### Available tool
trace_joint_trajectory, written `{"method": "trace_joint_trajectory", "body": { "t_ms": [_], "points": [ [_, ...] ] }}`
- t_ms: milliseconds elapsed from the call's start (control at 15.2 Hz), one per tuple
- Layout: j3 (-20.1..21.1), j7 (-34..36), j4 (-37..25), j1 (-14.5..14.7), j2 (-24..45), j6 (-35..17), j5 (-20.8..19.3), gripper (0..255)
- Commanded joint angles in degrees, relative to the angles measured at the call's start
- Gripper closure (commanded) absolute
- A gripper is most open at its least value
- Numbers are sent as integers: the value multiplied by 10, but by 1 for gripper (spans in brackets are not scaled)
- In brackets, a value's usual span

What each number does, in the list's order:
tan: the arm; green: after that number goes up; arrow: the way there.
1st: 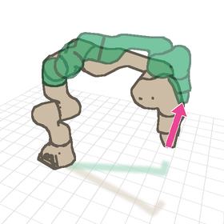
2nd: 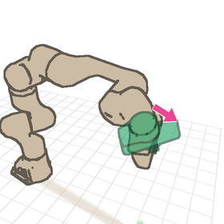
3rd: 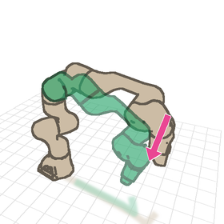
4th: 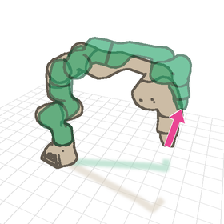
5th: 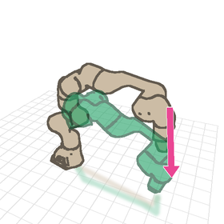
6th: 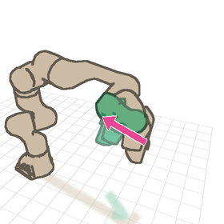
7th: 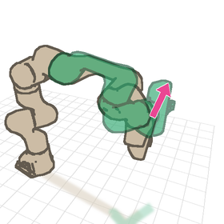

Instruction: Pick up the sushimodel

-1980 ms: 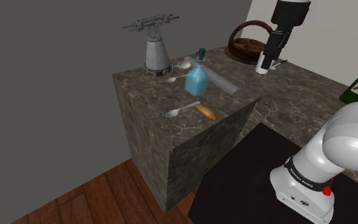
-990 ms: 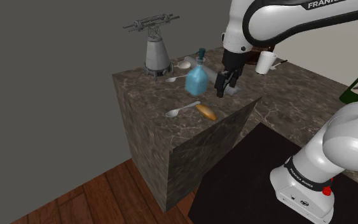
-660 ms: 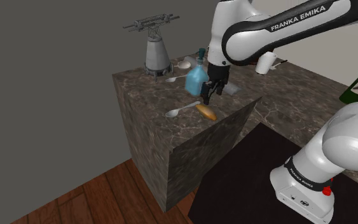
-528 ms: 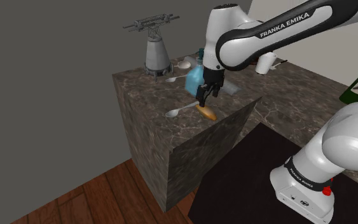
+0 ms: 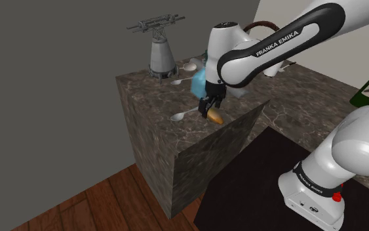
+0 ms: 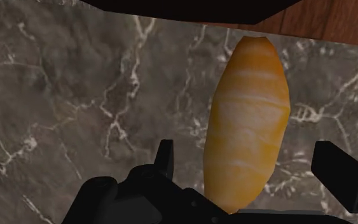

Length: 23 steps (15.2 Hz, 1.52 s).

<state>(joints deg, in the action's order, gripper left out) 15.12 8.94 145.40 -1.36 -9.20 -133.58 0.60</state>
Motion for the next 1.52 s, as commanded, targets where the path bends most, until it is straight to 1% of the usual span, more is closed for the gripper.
{"method": "trace_joint_trajectory", "body": {
  "t_ms": [0, 66, 660, 1452],
  "points": [
    [-1, 0, 3, -1, 6, -9, -2, 0],
    [-1, -1, 4, -2, 6, -10, -2, 255],
    [-1, 0, 3, -1, 6, -9, -2, 255],
    [-8, -16, -38, 3, -58, 95, 14, 255]
  ]
}}
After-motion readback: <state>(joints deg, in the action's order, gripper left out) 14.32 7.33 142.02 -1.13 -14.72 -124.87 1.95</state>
